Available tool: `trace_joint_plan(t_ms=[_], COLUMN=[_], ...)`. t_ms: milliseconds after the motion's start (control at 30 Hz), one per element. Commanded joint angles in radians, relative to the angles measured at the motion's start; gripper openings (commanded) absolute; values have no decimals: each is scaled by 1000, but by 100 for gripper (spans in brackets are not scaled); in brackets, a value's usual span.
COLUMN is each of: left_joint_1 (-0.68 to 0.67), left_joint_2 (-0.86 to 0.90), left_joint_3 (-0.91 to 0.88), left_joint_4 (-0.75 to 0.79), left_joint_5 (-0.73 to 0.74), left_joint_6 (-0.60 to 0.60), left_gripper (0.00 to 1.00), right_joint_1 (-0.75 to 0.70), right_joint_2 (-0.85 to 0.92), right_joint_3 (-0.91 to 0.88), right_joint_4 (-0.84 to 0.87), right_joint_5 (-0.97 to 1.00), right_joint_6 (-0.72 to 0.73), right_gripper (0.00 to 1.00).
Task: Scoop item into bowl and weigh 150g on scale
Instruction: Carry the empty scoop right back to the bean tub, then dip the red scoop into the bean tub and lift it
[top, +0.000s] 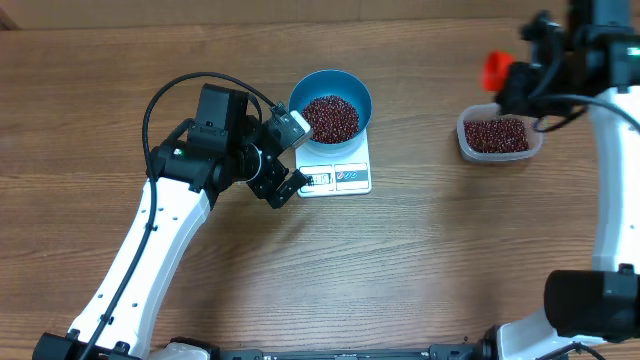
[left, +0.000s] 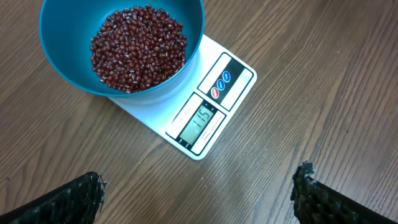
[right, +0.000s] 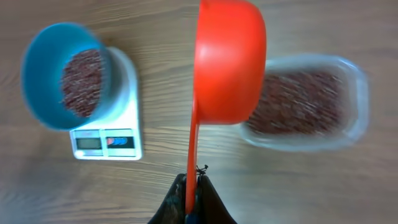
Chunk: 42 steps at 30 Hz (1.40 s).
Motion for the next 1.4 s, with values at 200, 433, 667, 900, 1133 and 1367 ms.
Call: trace_joint_plan(t_ms=[200,433,667,900,1133,1367], left_joint_1=[2,2,2,2,2,2], left_joint_2=[4,4,4,4,4,4], left_joint_3=[-4,-4,-4,-4,-4,-4], left_joint_4=[0,0,0,0,0,0], left_joint_5=[6,6,6,6,6,6], left_joint_6=[-14,-14,-14,-14,-14,-14], left_gripper=[99,100,100,100,99,99], right_joint_1=[-101,-91,-89,-69,-52,-47], right_joint_2=[56,109,148,228,304,333], right_joint_3=[-72,-133,-198,-208,-208,-208], right_joint_4=[2,4,44,64,77,68], right_joint_5=[72,173,194,194,194,62], right_joint_6=[-21,-20,-20,-21,-21,-101], right_gripper=[4,4,4,4,4,4])
